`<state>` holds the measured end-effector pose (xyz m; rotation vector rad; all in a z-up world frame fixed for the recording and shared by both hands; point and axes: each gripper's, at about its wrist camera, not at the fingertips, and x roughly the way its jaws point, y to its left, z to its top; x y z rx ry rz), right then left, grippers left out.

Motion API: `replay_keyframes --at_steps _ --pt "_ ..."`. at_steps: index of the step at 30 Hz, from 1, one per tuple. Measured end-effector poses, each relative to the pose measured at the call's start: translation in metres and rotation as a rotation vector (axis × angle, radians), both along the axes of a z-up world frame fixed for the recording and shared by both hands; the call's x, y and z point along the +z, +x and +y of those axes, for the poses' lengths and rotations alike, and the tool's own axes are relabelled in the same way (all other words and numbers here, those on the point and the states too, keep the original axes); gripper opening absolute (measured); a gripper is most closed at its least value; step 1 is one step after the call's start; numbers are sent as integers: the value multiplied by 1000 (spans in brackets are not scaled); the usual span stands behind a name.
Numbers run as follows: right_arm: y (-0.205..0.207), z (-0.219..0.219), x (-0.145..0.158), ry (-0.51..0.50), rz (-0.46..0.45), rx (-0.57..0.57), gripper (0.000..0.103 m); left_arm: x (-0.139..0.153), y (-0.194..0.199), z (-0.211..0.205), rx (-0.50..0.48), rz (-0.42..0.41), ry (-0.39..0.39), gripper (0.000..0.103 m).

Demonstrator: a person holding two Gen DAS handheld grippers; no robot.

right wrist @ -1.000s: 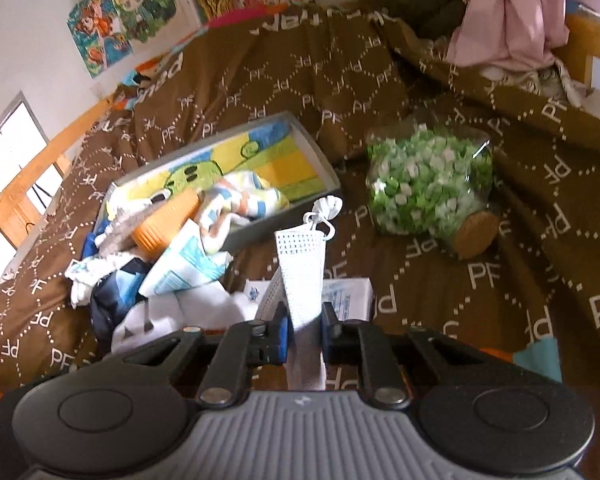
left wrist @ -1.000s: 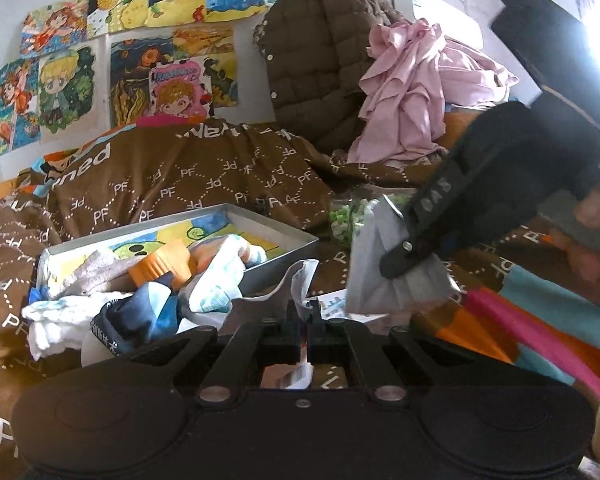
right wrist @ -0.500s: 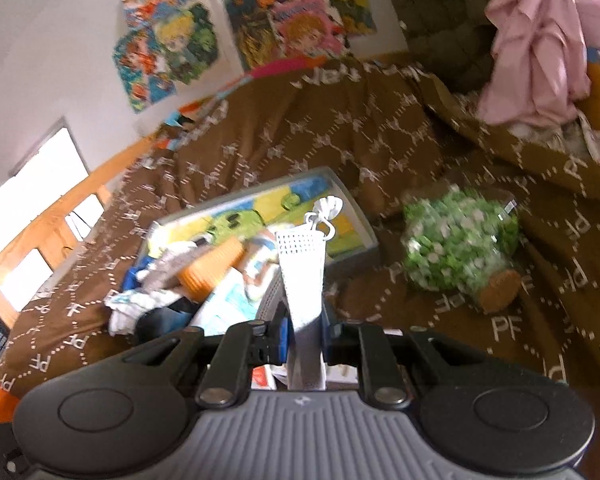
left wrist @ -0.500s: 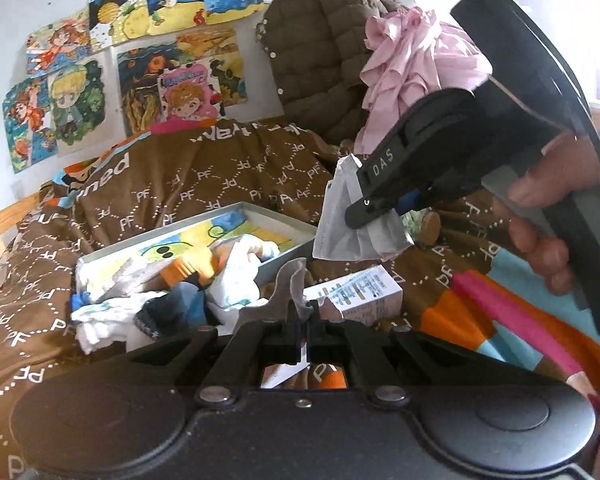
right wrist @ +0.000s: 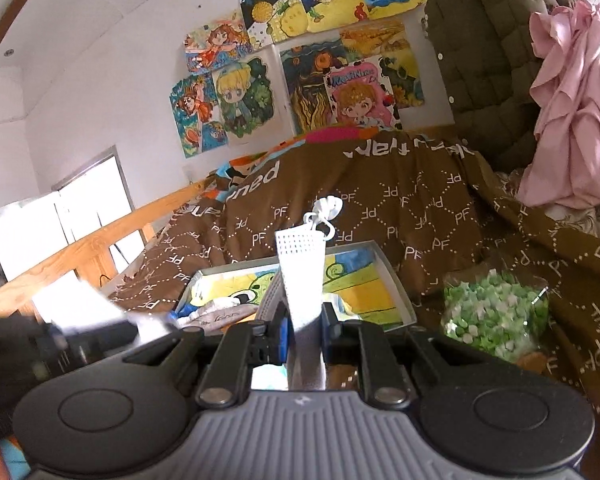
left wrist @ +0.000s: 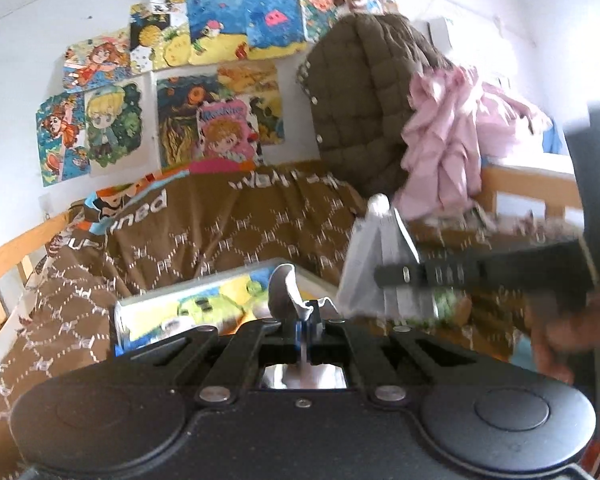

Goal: Organize soft objects
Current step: 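Carry the mask and white cloth up and over the grey tray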

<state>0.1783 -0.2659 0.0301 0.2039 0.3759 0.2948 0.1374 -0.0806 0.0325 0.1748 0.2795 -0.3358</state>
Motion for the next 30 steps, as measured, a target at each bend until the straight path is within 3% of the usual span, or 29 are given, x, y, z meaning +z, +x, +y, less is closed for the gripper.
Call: replay_keyframes --at_steps 6,14,22,30 --pt "27 2 -3 -28 -16 -13 17 27 35 -3 -9 -43 30 1" --pt "80 -1 -18 -62 -10 -88 17 35 109 -13 -15 -46 17 1" --pt "128 -2 -37 -81 27 -111 17 14 189 -24 0 24 -82 1" --pt "154 2 -59 -134 89 -116 18 -21 228 -24 35 118 -156 1"
